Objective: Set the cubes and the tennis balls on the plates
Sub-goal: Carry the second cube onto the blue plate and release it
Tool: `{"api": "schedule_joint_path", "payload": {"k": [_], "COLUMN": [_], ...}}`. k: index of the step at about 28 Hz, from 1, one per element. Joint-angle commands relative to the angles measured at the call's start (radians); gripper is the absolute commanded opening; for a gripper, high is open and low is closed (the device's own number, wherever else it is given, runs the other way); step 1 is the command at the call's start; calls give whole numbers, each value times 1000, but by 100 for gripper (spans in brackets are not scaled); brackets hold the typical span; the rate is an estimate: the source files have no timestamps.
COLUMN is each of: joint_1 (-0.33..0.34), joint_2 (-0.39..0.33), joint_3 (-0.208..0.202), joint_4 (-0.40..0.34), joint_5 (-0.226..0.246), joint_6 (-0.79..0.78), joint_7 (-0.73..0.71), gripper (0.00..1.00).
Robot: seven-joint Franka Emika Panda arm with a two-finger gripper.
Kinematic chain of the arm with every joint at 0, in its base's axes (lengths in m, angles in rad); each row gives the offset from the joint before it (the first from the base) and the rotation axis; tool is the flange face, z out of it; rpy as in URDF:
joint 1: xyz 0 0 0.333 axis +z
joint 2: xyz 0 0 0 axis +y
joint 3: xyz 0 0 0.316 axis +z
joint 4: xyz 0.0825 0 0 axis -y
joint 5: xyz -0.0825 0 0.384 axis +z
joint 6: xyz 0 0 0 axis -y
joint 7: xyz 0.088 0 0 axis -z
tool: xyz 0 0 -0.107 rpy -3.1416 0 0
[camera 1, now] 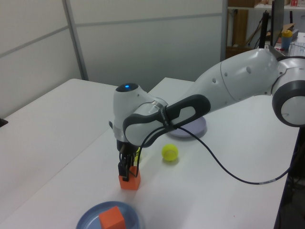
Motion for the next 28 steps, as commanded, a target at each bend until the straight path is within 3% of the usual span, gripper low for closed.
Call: {"api": "schedule_joint_path", "payload": {"k": [1, 3, 11, 18, 23, 28], "joint_1": [14, 18, 60, 90, 95, 95], "joint_2": [-80, -101, -120, -100, -90, -78], "joint_3": [32, 63, 109, 181, 213, 216], "joint_4": [3, 1, 3, 1, 1, 3], "joint_5": [-5, -10, -47, -126, -174, -185], "joint_6": [-85, -89, -115, -103, -91, -62], "joint_7": [83, 123, 229, 342, 394, 407], "gripper": [0, 0, 0, 0, 0, 0]}}
